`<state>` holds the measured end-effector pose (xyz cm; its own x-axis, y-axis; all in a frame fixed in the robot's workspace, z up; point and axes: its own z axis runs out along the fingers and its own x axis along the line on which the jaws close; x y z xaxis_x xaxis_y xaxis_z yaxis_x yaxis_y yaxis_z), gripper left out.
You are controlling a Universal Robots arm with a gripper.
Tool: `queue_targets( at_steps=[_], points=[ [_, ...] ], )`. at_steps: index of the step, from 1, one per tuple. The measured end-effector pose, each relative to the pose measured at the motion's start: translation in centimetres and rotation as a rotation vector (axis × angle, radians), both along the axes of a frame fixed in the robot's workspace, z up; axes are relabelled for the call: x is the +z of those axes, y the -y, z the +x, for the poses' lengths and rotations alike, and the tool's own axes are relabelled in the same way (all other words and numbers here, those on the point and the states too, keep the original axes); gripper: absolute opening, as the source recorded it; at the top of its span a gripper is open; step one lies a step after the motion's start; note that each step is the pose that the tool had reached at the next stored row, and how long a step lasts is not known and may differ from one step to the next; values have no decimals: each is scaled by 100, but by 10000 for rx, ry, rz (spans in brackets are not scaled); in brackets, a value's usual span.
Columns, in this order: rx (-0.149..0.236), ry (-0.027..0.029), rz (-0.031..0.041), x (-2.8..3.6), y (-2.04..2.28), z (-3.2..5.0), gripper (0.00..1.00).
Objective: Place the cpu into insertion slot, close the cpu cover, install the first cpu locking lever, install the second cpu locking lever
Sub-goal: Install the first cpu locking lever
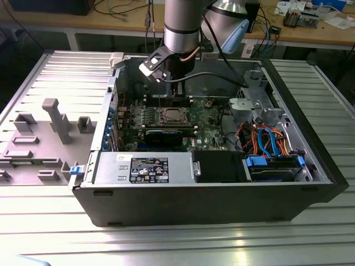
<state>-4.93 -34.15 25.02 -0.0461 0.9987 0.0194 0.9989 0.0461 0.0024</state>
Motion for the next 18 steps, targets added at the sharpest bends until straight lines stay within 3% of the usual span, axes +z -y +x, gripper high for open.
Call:
queue_targets(
  at_steps=[6,12,18],
  points=[
    [0,1,-1,104,0,0,11],
    [2,0,-2,110,0,0,11],
    [813,0,-2,110,0,0,11]
  ],
)
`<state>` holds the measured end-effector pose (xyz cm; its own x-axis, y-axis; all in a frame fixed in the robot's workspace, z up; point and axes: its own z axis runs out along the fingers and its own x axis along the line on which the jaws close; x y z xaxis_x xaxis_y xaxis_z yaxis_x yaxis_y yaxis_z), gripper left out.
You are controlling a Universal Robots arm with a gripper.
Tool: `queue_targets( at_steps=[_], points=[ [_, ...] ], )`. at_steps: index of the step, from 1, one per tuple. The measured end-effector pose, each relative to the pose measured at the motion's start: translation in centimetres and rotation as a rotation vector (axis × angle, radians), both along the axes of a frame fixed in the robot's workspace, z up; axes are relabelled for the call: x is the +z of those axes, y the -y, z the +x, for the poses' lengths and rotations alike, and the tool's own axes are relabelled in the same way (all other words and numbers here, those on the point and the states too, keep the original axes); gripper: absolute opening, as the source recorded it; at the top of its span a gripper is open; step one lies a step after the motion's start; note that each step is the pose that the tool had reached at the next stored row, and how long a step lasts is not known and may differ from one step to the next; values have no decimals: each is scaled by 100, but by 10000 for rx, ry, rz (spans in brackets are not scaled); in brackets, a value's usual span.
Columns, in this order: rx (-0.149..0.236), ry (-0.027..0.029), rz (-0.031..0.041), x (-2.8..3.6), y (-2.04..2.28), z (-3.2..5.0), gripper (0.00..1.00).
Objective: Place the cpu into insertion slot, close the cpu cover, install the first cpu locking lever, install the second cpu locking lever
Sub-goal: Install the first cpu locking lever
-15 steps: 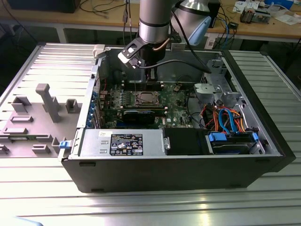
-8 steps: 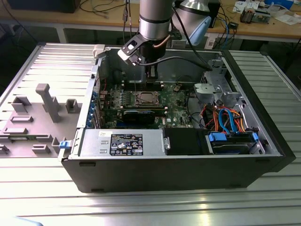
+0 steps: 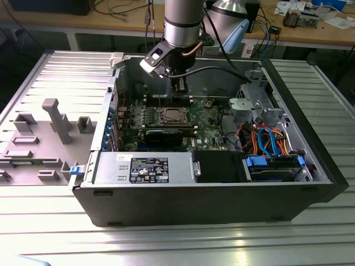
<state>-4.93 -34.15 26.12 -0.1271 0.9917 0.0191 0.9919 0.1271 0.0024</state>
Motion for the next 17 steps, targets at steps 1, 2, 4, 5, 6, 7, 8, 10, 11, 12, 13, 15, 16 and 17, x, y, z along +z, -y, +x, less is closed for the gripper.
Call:
queue_targets(
  at_steps=[1,2,4,5,6,7,8,10,11,12,13,15,16,17],
  points=[
    [121,0,0,0,0,0,11],
    [183,0,0,0,0,0,11],
    [348,0,0,0,0,0,11],
    [408,0,1,0,0,0,11],
    [549,0,0,0,0,0,11],
    [733,0,1,0,0,0,11],
    [900,0,0,0,0,0,11],
    [1463,0,0,0,0,0,11],
    [1672,0,0,0,0,0,11],
    [2071,0,0,0,0,0,11],
    [2598,0,0,0,0,0,11],
    [2990,0,0,0,0,0,11],
    [3104,0,0,0,0,0,11],
    [3269,1,0,-1,0,0,11]
  ],
)
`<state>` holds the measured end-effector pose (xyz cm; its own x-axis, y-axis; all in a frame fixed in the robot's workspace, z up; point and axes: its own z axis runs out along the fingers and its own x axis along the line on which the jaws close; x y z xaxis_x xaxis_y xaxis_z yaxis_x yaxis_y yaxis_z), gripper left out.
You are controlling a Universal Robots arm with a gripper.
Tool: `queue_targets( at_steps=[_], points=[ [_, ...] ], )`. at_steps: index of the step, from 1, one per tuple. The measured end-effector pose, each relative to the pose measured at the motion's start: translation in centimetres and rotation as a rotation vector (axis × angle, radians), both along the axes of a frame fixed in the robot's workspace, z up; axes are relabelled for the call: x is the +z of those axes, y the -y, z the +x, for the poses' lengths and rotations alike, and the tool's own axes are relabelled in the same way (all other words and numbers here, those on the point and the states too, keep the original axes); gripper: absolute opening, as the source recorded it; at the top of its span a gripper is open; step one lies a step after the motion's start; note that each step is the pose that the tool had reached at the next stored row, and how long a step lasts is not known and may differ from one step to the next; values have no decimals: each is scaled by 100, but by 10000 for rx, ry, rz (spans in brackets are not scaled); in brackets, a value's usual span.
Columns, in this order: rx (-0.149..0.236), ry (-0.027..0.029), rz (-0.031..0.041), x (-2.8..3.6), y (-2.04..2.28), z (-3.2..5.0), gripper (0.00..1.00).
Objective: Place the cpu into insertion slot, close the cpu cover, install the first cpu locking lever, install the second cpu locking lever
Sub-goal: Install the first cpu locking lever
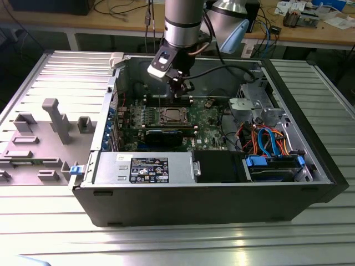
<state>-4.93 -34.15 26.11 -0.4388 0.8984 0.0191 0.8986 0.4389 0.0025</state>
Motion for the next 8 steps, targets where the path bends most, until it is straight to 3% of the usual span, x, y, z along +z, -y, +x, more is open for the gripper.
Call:
queue_targets(
  at_steps=[8],
  points=[
    [1726,-1,-1,-2,0,0,11]
  ],
)
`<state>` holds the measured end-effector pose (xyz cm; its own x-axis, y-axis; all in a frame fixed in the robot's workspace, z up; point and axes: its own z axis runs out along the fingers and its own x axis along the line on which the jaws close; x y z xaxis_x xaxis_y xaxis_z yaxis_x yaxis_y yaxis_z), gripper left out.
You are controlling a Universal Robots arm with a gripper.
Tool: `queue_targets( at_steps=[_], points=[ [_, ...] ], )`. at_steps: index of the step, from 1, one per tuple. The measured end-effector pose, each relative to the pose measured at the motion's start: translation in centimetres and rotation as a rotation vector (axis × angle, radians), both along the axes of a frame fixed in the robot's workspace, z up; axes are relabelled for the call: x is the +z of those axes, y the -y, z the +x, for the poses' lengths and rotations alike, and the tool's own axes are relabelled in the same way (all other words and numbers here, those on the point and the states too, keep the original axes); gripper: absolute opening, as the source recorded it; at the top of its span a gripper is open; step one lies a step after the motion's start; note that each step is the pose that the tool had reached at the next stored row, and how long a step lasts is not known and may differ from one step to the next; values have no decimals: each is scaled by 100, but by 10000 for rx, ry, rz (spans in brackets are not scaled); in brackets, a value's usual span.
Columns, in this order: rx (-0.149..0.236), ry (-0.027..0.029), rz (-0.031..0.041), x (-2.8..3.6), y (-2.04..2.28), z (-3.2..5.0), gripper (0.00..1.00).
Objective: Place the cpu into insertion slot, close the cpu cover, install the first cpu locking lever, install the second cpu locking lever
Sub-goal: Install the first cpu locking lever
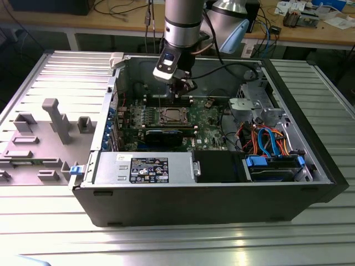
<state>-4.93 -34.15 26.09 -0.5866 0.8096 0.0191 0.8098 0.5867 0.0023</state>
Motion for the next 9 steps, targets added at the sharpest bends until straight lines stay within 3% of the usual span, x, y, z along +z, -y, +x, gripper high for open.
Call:
queue_targets(
  at_steps=[5,9],
  points=[
    [934,0,0,-1,0,0,11],
    [2394,1,0,-1,0,0,11]
  ],
)
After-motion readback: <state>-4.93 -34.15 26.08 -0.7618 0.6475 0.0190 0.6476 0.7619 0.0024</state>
